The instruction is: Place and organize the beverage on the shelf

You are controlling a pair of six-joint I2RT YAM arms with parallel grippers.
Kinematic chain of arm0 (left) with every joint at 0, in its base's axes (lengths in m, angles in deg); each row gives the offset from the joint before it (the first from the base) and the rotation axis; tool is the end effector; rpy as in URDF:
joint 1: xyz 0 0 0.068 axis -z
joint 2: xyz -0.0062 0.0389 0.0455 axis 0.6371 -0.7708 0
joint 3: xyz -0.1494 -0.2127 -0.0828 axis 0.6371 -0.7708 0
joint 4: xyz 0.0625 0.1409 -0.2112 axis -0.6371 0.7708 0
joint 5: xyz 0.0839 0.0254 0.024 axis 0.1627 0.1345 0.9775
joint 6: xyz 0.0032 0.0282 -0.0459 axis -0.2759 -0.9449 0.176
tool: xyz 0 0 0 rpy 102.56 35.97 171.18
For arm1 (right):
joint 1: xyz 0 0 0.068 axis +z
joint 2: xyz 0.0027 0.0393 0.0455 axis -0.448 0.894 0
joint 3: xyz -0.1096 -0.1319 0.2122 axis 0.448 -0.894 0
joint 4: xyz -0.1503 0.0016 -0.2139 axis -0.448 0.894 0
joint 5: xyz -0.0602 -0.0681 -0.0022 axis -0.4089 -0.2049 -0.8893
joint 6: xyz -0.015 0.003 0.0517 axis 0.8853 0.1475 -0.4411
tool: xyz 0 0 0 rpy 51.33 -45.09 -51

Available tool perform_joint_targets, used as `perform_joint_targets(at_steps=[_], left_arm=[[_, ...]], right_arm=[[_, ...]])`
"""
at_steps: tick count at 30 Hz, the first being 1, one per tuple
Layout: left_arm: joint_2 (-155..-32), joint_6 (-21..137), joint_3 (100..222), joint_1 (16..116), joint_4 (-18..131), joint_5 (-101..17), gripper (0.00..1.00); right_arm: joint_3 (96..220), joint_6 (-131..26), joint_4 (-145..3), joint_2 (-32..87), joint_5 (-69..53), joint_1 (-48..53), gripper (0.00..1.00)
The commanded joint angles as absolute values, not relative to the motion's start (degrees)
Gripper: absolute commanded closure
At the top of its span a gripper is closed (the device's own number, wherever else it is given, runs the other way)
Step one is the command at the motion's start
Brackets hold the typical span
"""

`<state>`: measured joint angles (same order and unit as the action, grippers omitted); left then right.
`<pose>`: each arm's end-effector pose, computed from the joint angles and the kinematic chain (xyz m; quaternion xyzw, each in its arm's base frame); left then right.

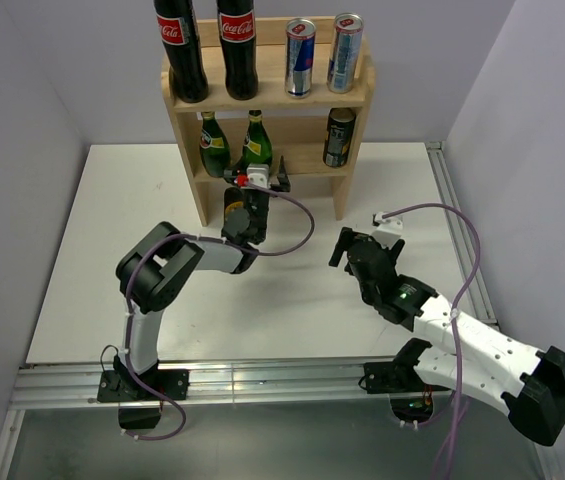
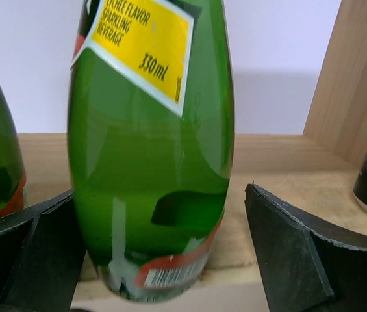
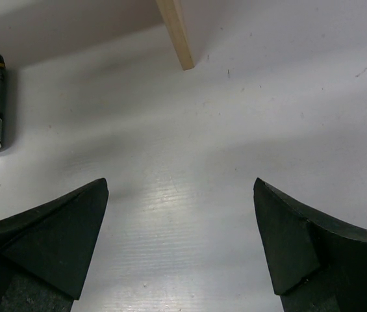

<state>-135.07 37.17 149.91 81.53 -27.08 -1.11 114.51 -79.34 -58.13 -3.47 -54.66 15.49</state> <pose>0.3228 -0.2643 0.2319 -0.0088 0.5391 -0.0982 0.8364 0.1554 0.1099 0.2457 0.1047 0.8300 0.0533 0.5452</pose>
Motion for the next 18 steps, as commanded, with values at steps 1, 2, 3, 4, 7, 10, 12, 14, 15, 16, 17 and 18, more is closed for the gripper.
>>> perform_joint_targets(at_steps=[1, 2, 3, 4, 7, 10, 12, 14, 15, 16, 17, 18], left_arm=[[-138.4, 42.3, 145.0, 82.2, -43.2, 4.5, 0.01], [-138.2, 42.3, 144.4, 82.3, -43.1, 5.0, 0.01], [-137.9, 42.2, 144.2, 82.4, -43.2, 5.3, 0.01], [-137.5, 41.9, 143.8, 82.6, -43.3, 5.5, 0.01], [-136.8, 41.1, 142.8, 82.8, -43.7, 6.5, 0.01], [-135.9, 40.3, 142.1, 83.3, -44.2, 7.3, 0.01], [-135.3, 39.7, 141.7, 83.4, -44.2, 7.9, 0.01], [-134.8, 39.4, 141.1, 83.6, -44.4, 8.3, 0.01], [-134.3, 39.2, 140.8, 83.7, -44.5, 8.6, 0.01], [-134.0, 39.1, 140.3, 83.7, -44.7, 8.7, 0.01], [-133.8, 39.0, 139.9, 83.8, -44.5, 8.8, 0.01], [-133.3, 38.8, 139.7, 83.9, -44.5, 8.9, 0.01]], right_arm=[[113.9, -80.5, -58.8, -5.5, -54.6, 15.1, 0.0], [113.8, -80.6, -58.8, -5.8, -54.6, 15.0, 0.0], [113.7, -80.7, -58.5, -5.9, -54.6, 15.0, 0.0], [113.7, -80.7, -58.3, -6.5, -54.5, 15.0, 0.0], [113.5, -81.0, -57.7, -7.5, -54.4, 15.0, 0.0], [113.1, -81.2, -57.2, -8.6, -54.5, 15.1, 0.0], [112.9, -81.2, -56.9, -9.1, -54.5, 15.0, 0.0], [112.9, -81.4, -56.7, -9.5, -54.5, 15.0, 0.0], [112.8, -81.4, -56.4, -9.7, -54.5, 15.0, 0.0], [112.8, -81.5, -56.4, -9.9, -54.5, 15.1, 0.0], [112.6, -81.5, -56.2, -10.1, -54.5, 15.0, 0.0], [112.5, -81.7, -56.2, -10.4, -54.4, 15.0, 0.0]])
